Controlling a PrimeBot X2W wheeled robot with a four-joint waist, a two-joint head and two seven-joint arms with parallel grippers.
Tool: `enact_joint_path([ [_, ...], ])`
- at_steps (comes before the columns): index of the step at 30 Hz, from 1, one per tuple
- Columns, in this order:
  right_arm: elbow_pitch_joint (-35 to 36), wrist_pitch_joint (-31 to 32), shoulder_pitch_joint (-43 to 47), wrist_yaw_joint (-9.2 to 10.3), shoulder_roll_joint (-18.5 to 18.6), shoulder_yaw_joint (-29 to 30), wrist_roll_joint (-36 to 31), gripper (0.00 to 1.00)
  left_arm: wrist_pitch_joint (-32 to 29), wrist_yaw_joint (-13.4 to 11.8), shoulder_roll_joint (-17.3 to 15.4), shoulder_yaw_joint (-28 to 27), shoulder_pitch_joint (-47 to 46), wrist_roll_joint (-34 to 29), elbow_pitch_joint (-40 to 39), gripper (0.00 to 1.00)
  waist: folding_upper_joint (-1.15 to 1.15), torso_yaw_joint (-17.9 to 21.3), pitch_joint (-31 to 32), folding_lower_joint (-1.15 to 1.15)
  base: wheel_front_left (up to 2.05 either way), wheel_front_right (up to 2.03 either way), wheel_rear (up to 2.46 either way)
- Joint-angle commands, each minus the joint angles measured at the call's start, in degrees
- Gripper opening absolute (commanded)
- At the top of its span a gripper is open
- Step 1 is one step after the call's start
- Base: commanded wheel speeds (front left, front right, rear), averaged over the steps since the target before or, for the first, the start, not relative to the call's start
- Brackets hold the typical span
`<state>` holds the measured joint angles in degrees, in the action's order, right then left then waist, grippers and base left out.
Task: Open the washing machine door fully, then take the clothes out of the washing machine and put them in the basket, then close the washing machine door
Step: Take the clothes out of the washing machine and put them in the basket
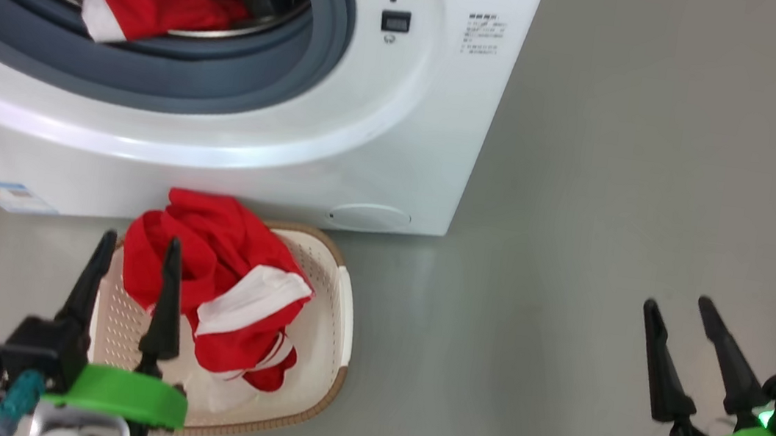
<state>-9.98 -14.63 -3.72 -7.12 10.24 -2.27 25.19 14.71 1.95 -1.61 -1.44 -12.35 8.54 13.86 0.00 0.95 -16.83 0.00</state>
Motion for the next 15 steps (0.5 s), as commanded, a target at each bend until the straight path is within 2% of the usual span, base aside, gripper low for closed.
enact_joint_path([
  [1,0.93,-0.37,1.49,-0.36,1.01,-0.97,-0.06,1.0,0.29,-0.74,-1.27,-1.49,2.0,-0.35,-2.36,1.0,0.0,-0.4,2.85,0.0,0.0,0.0,0.0],
  [15,1.11,-0.37,8.54,-0.36,0.77,1.51,-0.31,1.0,0.29,-1.74,-1.27,-2.21,12.78,-0.28,-8.75,1.0,0.0,-0.75,7.67,0.0,0.0,0.0,0.0],
])
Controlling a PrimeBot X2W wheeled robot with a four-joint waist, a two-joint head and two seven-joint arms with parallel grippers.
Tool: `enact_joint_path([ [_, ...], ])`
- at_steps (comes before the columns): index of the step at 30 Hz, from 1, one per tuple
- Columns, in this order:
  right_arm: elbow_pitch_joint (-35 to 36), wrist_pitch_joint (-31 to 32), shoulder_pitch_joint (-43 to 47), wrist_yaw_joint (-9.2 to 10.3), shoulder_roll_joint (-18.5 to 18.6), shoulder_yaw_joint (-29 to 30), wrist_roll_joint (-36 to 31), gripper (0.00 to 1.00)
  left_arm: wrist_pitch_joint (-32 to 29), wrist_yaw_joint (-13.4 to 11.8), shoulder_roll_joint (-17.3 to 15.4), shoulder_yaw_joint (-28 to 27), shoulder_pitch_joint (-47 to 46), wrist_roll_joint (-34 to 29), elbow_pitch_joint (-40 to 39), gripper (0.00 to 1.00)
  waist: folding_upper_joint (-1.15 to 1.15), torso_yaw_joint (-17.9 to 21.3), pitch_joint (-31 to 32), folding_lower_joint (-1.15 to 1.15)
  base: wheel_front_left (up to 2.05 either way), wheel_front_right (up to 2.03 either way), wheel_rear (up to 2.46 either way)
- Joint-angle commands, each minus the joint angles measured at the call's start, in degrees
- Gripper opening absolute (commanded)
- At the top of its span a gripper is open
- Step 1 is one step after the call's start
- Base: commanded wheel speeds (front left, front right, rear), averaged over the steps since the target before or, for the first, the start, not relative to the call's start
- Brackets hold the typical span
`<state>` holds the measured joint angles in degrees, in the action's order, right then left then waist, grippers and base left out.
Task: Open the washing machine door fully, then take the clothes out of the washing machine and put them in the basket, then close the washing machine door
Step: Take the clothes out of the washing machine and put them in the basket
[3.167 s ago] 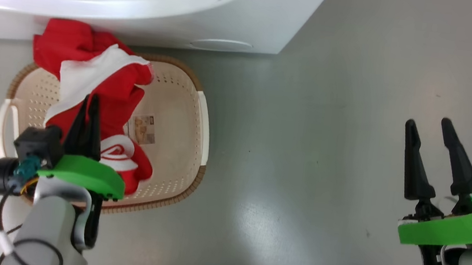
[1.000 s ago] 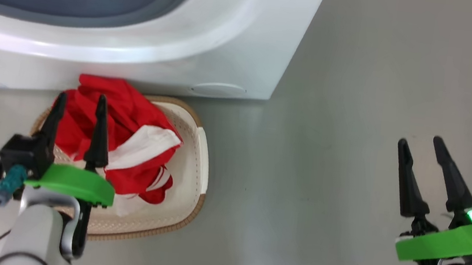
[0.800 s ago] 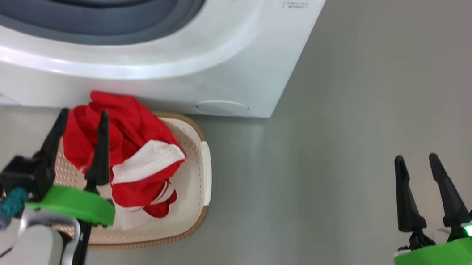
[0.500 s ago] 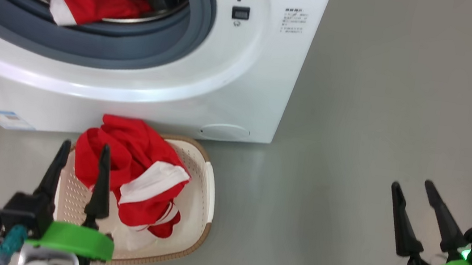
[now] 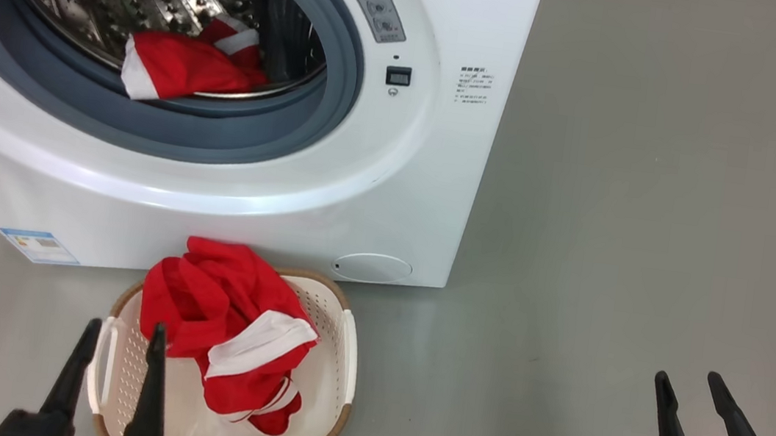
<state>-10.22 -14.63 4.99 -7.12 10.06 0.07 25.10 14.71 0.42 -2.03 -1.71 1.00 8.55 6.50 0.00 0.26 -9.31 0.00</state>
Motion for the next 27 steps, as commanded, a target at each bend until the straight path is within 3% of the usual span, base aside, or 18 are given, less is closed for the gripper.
enact_joint_path([
  [1,1.42,-0.37,0.15,-0.36,0.84,-0.64,-0.26,1.0,0.29,-0.46,-0.85,-2.0,-0.02,-0.19,-1.91,1.0,0.0,-0.06,0.23,0.0,0.0,0.0,0.0],
  [9,1.35,-0.37,0.84,-0.36,0.32,-0.47,-0.37,1.0,0.29,-1.52,-0.85,-1.77,2.12,0.67,-3.14,1.0,0.0,0.29,0.63,0.0,0.0,0.0,0.0],
  [17,1.31,-0.37,-0.23,-0.36,0.02,-0.93,-0.48,1.0,0.29,-0.9,-0.85,-1.02,0.71,0.64,-2.14,1.0,0.0,0.65,-0.09,0.0,0.0,0.0,0.0],
  [27,1.55,-0.37,-3.96,-0.36,-1.46,-2.25,0.11,1.0,0.29,-0.51,-0.87,0.07,-11.74,-2.45,5.35,1.0,0.0,1.39,-5.4,0.0,0.0,0.0,0.0],
])
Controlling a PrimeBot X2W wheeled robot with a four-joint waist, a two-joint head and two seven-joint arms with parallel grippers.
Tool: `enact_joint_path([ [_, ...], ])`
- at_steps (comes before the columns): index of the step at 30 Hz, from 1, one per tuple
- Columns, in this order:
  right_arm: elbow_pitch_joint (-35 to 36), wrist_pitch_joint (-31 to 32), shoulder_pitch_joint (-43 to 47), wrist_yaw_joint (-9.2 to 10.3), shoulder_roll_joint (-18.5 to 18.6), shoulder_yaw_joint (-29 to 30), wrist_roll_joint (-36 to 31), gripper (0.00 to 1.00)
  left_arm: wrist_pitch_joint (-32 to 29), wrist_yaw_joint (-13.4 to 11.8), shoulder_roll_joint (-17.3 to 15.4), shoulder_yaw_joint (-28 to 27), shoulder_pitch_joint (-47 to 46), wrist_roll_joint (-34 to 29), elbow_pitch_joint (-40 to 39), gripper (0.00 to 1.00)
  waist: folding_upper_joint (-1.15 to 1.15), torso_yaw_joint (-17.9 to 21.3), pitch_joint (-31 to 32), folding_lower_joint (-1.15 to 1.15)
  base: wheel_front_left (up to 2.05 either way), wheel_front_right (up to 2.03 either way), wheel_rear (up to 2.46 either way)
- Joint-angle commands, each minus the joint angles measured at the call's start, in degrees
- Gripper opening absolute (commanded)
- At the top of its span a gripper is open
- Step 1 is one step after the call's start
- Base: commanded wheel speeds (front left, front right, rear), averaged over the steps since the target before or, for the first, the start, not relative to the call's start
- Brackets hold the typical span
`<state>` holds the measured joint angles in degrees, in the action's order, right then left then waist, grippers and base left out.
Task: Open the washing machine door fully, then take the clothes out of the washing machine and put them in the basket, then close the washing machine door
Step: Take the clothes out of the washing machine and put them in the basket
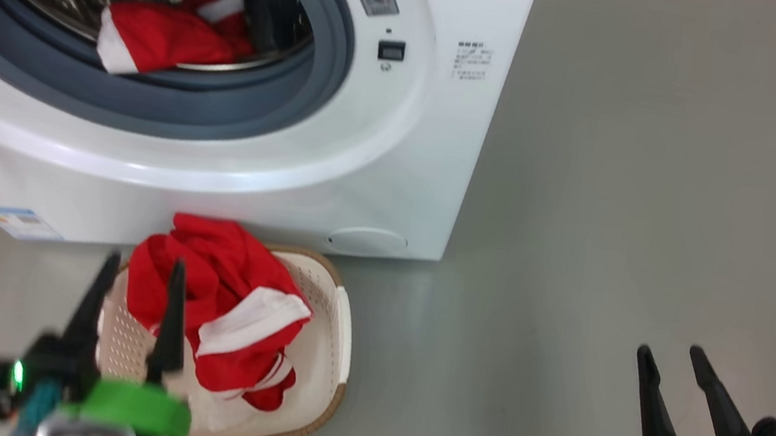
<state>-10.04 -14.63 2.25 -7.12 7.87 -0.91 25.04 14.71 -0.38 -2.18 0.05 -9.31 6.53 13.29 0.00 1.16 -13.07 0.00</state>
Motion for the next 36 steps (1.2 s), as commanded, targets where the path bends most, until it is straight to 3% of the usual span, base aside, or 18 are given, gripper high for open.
enact_joint_path([
  [1,1.44,-0.37,-1.73,-0.36,0.61,-1.39,0.27,1.0,0.29,0.25,-0.81,-1.93,-3.68,-0.9,-0.11,1.0,0.0,0.73,-2.53,0.0,0.0,0.0,0.0],
  [5,1.72,-0.37,-3.87,-0.36,0.2,-1.84,0.62,1.0,0.29,-0.35,-1.98,-2.68,-13.54,-2.39,6.88,1.0,0.0,2.08,-6.27,0.0,0.0,0.0,0.0],
  [15,1.91,-0.37,-8.8,-0.36,-1.3,-1.77,1.57,1.0,0.29,-2.16,-9.03,-0.96,-38.16,-7.76,26.97,1.0,0.0,6.93,-15.42,0.0,0.0,0.0,0.0],
  [28,2.17,-0.37,-12.0,-0.36,-2.32,-1.36,2.16,1.0,-1.24,-4.67,-15.56,1.48,-57.23,-11.54,47.23,1.0,0.0,10.35,-21.11,0.0,0.0,0.0,0.0],
  [36,2.54,-0.37,-12.21,-0.36,-2.06,-1.67,2.12,1.0,-1.62,-7.11,-18.49,2.32,-63.61,-12.28,54.62,1.0,0.0,11.25,-22.5,0.0,0.0,0.0,0.0],
])
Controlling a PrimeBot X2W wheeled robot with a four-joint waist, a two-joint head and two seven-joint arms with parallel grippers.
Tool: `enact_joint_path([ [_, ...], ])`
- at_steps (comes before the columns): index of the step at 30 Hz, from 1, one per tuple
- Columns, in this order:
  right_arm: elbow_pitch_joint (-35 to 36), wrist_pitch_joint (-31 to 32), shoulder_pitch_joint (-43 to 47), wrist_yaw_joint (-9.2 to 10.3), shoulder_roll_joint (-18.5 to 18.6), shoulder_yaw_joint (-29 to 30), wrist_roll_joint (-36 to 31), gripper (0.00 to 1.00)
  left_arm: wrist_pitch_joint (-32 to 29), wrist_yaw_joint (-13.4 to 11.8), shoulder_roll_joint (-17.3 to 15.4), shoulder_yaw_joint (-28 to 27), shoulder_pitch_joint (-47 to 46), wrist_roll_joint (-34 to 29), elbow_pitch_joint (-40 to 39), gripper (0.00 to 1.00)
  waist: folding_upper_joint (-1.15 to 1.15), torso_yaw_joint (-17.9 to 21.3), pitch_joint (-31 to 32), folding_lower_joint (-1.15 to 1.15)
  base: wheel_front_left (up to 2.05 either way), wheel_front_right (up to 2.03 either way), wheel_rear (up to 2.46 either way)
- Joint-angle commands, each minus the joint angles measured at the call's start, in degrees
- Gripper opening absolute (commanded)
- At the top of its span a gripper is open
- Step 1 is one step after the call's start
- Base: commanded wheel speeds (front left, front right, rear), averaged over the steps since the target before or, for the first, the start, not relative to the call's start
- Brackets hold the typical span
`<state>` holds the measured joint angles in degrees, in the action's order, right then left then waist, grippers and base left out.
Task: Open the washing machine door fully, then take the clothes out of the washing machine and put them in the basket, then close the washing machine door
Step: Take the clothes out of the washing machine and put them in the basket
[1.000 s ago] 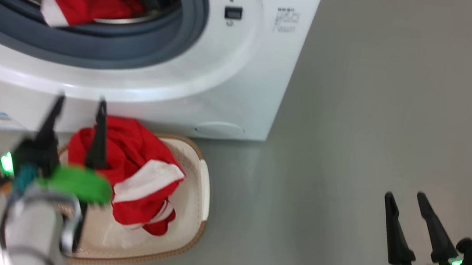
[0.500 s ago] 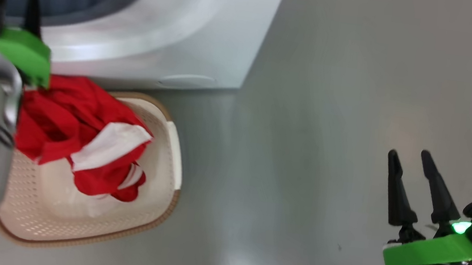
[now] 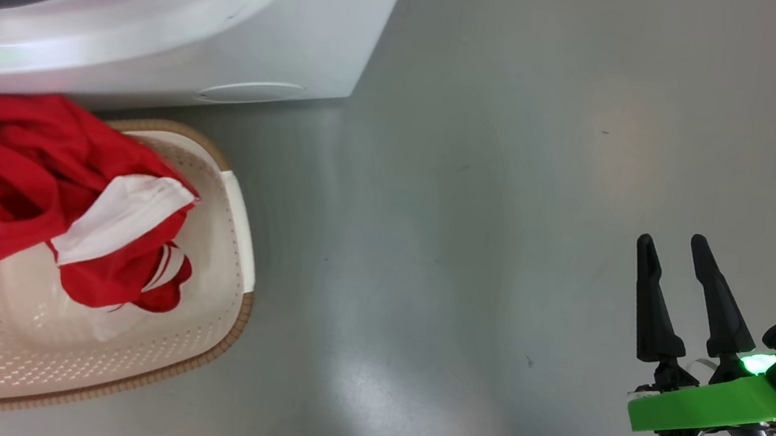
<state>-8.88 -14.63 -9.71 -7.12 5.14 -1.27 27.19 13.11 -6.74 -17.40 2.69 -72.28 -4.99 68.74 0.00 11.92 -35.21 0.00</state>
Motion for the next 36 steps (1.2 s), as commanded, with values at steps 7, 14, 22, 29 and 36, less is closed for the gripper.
enact_joint_path([
  [7,1.48,-0.37,-0.26,-0.36,0.89,-2.29,0.06,1.0,0.19,-1.74,-6.12,0.31,-3.06,-0.88,2.3,1.0,0.0,1.49,-0.88,0.0,0.0,0.0,0.0],
  [14,1.75,-0.37,-0.11,-0.36,1.11,-3.29,0.17,1.0,-1.08,-2.51,-7.44,1.08,-3.98,-0.66,3.96,0.97,0.0,2.33,-1.23,0.0,0.0,0.0,0.0],
  [22,1.83,-0.37,0.57,-0.36,1.28,-3.45,0.16,1.0,-1.88,-3.49,-8.46,1.87,-3.64,-0.41,4.6,0.33,0.0,2.95,-0.77,0.0,0.0,0.0,0.0],
  [29,1.94,-0.37,0.64,-0.36,1.5,-3.22,0.1,1.0,-1.53,-3.56,-8.05,2.4,-3.93,0.12,4.77,0.0,0.0,2.47,-0.56,0.0,0.0,0.0,0.0],
  [36,1.84,-0.37,0.65,-0.36,1.69,-2.94,-0.03,1.0,1.15,-2.77,-5.67,0.1,-2.58,4.13,3.42,0.0,0.0,1.16,0.43,0.0,0.0,0.0,0.0],
])
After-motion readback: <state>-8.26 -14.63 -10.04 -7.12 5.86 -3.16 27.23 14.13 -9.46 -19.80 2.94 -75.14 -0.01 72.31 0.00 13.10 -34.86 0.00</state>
